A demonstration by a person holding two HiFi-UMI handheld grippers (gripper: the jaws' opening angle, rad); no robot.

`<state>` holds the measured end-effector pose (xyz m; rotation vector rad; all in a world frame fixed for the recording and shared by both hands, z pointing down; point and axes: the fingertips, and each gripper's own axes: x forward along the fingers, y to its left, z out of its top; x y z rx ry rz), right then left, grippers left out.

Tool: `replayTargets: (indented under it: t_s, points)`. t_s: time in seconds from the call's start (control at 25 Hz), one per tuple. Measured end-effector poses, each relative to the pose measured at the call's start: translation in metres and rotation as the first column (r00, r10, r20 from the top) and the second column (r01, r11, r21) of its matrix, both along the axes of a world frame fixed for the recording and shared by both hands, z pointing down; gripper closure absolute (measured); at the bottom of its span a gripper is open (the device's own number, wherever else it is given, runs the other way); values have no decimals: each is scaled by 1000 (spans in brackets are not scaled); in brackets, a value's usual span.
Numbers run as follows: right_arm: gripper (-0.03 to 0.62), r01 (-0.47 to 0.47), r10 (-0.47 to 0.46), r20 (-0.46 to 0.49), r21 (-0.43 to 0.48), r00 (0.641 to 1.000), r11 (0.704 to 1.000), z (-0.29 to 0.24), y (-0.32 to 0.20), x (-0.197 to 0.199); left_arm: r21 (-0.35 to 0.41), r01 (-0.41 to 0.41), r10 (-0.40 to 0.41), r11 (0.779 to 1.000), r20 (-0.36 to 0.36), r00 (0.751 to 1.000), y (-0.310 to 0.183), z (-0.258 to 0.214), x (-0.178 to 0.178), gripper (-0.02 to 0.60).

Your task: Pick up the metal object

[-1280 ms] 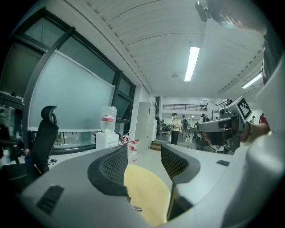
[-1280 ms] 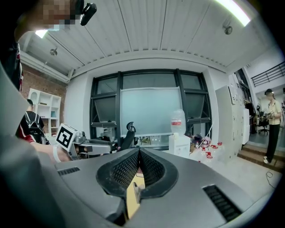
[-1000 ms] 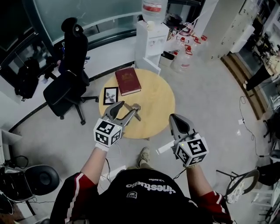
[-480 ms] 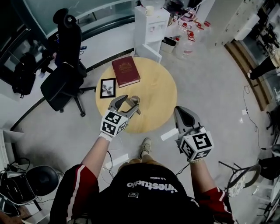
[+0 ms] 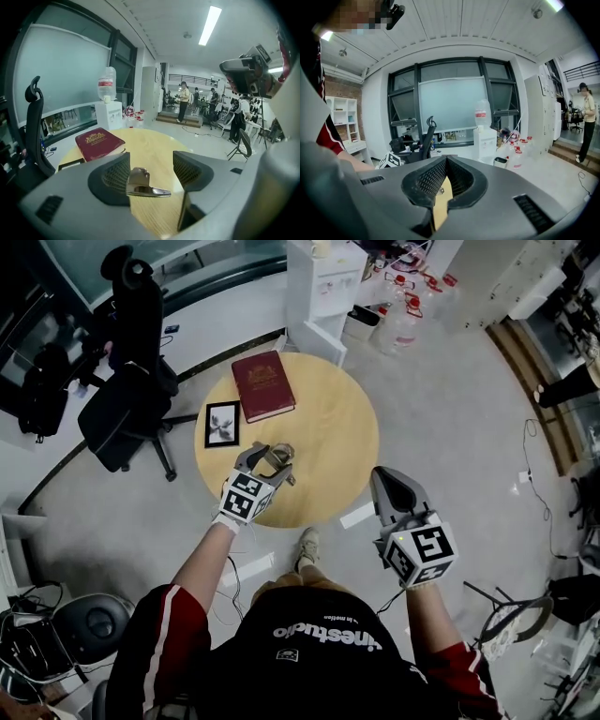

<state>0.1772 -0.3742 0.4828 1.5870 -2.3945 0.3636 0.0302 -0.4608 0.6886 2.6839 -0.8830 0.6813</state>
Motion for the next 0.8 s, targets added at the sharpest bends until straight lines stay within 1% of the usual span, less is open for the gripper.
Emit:
replayTargets:
  t_s: [0.24, 0.4, 0.56, 0.68, 0.8]
  points:
    - [565, 6, -6, 14, -21, 1000, 1000, 10, -17, 12, -46, -17, 21, 999, 79, 997, -17, 49, 10, 291]
    - [565, 21, -20, 39, -27, 999, 999, 17, -25, 15, -64, -6, 13, 998, 107, 994, -31, 75, 11, 282]
    - [565, 30, -28, 43, -41, 999, 999, 26, -29, 21, -91, 8, 6, 996, 147, 989, -36, 99, 10, 272]
    - [565, 27, -25, 35, -55, 999, 998, 31, -33, 28, -104, 9, 8, 995, 159, 987, -39, 110, 13, 270]
    - [565, 27, -24, 50, -62, 998, 998, 34, -39, 31, -118, 7, 13, 993, 165, 986, -40, 123, 16, 268]
